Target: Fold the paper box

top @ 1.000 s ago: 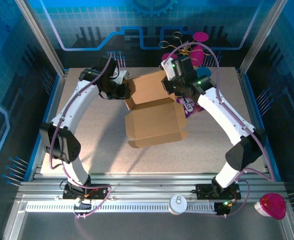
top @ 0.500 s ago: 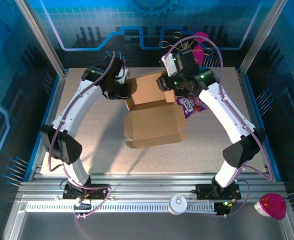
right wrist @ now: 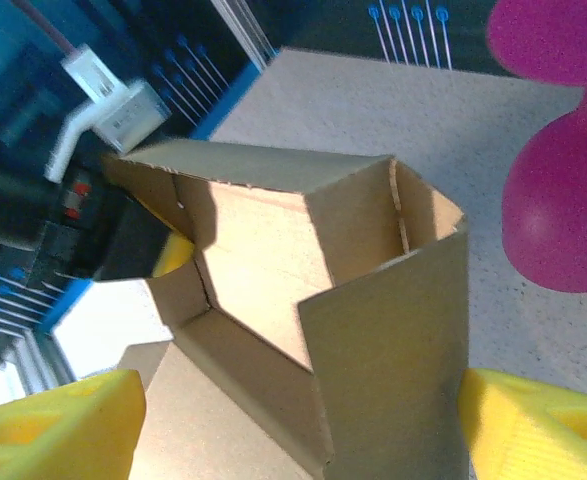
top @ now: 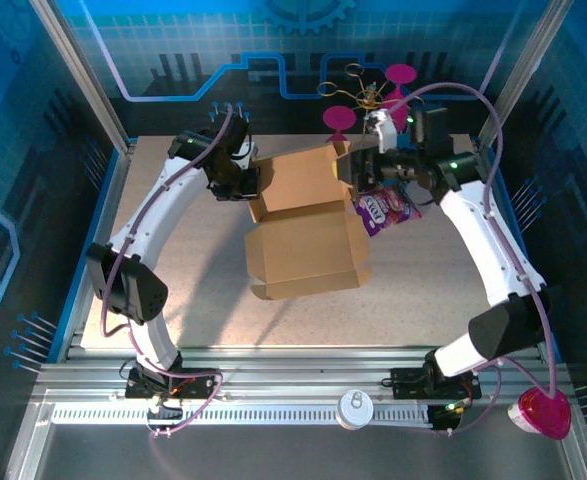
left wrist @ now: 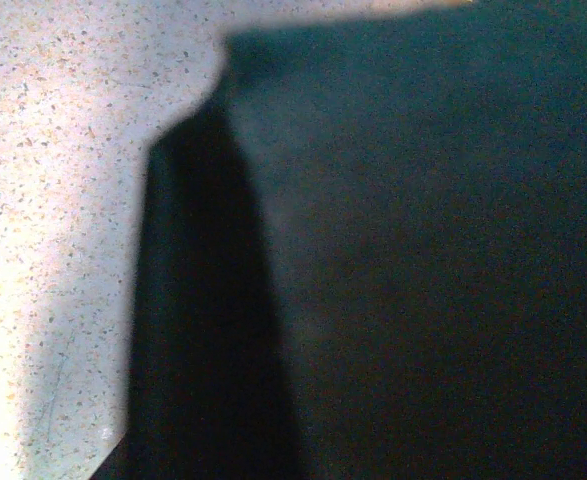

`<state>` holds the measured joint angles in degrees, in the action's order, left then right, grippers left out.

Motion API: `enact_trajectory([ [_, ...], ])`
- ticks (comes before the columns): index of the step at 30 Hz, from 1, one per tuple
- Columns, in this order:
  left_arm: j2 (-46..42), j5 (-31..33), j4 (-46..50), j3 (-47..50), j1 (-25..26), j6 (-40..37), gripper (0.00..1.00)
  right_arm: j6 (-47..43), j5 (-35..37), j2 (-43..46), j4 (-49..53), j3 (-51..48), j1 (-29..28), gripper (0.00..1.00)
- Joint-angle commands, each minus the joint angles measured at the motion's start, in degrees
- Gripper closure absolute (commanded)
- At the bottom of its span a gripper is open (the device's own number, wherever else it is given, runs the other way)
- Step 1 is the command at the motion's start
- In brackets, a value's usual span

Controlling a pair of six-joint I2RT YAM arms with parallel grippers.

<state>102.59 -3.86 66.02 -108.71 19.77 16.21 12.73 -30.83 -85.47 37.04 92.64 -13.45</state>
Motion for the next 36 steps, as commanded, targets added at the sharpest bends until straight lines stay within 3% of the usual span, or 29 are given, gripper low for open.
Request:
enact_trajectory([
  [1, 0.6, -1.4, 1.4, -2.5, -0.2, 0.1, 1.0, 7.0, -12.5, 3.0, -11.6, -5.0, 4.6, 0.18],
  [6, 0.7, -2.1, 1.2, -2.8, -0.3, -0.3, 1.0, 7.2, -12.7, 3.0, -15.0, -10.2, 9.5, 0.24],
  [10, 1.2, -3.1, 1.7, -3.5, -0.5, -1.0, 1.0, 10.7, -20.4, 0.8, -25.0, -14.9, 12.7, 0.48],
  [14, 1.3, -4.2, 1.5, -3.5, -1.0, -1.3, 1.0, 6.8, -25.4, -2.7, -22.4, -13.2, 11.6, 0.49],
  [19, 1.6, -4.9, 1.8, -3.8, -1.3, -1.6, 1.0, 8.6, -27.3, -4.0, -25.3, -13.6, 10.6, 0.45],
  [25, 2.0, -5.2, 1.7, -4.2, -1.2, -1.7, 1.0, 2.4, -20.6, -4.6, -17.6, -10.2, 7.9, 0.39],
  [36, 1.8, -5.2, 2.2, -4.7, -1.1, -1.8, 1.0, -6.4, -4.4, -5.6, -7.4, -3.4, 2.2, 0.45],
])
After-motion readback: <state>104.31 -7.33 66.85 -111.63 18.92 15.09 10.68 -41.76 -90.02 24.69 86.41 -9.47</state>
